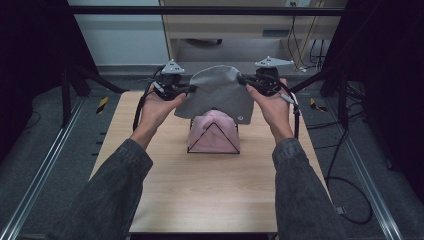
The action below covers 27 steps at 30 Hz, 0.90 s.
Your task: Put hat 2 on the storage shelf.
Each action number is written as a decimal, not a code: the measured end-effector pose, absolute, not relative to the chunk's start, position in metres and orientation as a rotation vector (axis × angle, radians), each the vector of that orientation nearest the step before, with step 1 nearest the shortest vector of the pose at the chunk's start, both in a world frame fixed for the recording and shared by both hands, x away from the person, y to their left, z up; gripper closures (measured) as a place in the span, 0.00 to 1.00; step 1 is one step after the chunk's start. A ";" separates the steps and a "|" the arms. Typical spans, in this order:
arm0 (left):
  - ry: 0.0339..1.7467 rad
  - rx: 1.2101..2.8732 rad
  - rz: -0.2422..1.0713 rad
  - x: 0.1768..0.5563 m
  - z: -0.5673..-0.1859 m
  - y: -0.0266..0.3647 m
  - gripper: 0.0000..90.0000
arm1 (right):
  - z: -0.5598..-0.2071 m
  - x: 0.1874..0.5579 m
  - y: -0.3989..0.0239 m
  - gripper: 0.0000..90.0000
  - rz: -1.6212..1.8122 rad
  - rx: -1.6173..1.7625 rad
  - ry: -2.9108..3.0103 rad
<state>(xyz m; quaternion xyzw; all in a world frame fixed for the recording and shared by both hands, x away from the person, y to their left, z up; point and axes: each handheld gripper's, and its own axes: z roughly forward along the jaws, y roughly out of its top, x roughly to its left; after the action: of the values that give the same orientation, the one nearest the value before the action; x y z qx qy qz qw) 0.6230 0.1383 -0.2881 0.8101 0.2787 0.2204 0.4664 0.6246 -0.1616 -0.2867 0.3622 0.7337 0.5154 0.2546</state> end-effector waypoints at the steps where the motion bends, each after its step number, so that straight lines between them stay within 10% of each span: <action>1: 0.687 1.991 0.540 0.623 -0.289 0.138 0.96 | -0.288 0.624 -0.162 0.95 1.395 0.982 1.998; 27: 0.719 1.992 0.504 0.624 -0.312 0.139 0.96 | -0.301 0.620 -0.165 0.95 1.387 0.997 2.028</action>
<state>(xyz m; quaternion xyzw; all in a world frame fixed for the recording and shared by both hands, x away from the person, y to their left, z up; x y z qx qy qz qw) 0.6244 0.1386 -0.3124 0.8107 0.2926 0.2050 0.4637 0.6205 -0.1646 -0.3013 0.3647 0.7420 0.5075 0.2428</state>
